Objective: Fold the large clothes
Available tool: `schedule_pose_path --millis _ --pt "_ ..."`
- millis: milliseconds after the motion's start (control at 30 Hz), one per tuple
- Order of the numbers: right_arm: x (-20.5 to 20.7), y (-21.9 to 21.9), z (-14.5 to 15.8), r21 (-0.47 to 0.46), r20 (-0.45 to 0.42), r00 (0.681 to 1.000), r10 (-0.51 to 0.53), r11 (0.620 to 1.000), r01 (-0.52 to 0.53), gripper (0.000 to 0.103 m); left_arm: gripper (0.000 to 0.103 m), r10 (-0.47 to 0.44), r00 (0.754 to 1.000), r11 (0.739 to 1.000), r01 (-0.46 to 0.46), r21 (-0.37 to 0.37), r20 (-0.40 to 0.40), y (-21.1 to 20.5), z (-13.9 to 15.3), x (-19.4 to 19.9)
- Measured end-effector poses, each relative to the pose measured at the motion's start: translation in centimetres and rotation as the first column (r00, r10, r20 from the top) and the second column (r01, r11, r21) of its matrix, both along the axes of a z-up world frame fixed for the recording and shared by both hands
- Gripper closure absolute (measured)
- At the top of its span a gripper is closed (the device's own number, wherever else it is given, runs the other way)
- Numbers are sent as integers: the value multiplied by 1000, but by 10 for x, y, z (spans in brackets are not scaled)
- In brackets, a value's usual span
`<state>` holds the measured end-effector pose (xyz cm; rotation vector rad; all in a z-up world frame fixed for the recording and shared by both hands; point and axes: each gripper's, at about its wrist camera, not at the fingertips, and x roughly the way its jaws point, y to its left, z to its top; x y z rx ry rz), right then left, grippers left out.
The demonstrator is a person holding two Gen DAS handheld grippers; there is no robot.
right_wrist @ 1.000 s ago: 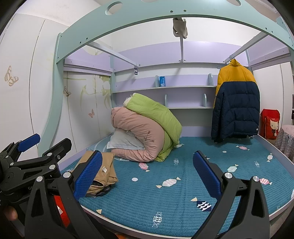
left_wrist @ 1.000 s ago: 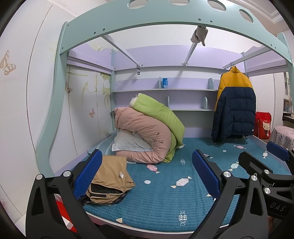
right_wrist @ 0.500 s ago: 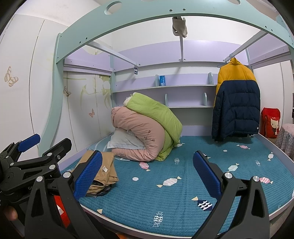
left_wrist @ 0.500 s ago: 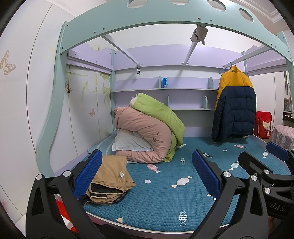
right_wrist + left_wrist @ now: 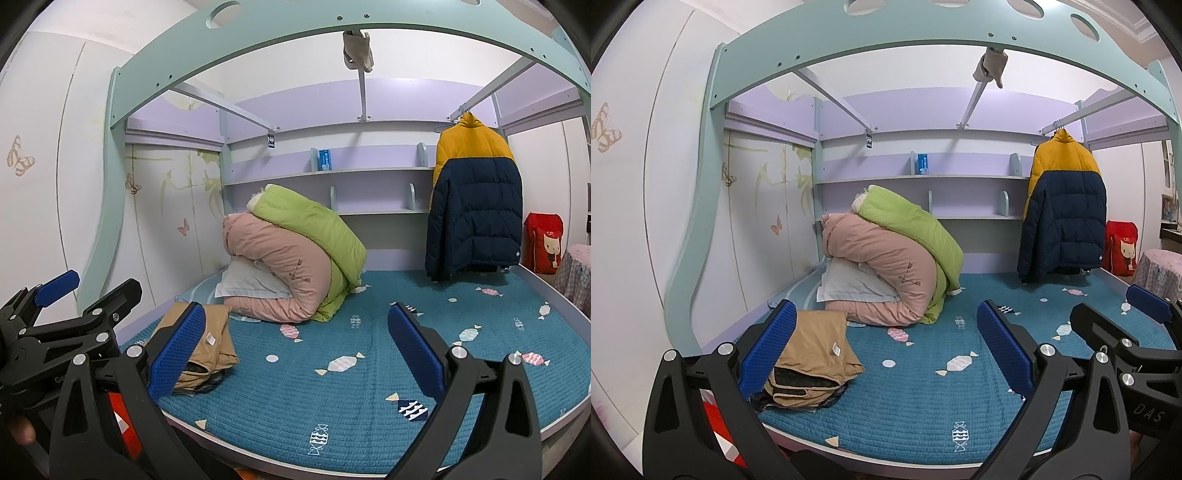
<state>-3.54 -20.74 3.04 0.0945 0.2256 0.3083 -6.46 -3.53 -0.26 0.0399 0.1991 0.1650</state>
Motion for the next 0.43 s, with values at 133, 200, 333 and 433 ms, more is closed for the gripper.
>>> schedule_pose_path --millis 133,200,333,433 --pt "4 5 -5 9 -15 1000 -2 1000 3 8 5 3 1000 1000 -3 9 -7 2 -4 5" --pt "6 8 -8 13 -26 1000 -5 1000 5 8 5 4 1000 1000 -4 17 -10 1 -7 9" --pt "16 8 -17 22 -62 998 -17 1000 18 8 5 7 1000 999 -6 38 -25 -2 -15 22" --pt "25 4 -28 35 -98 995 -35 999 39 8 5 11 999 999 -9 47 -43 -6 -23 35"
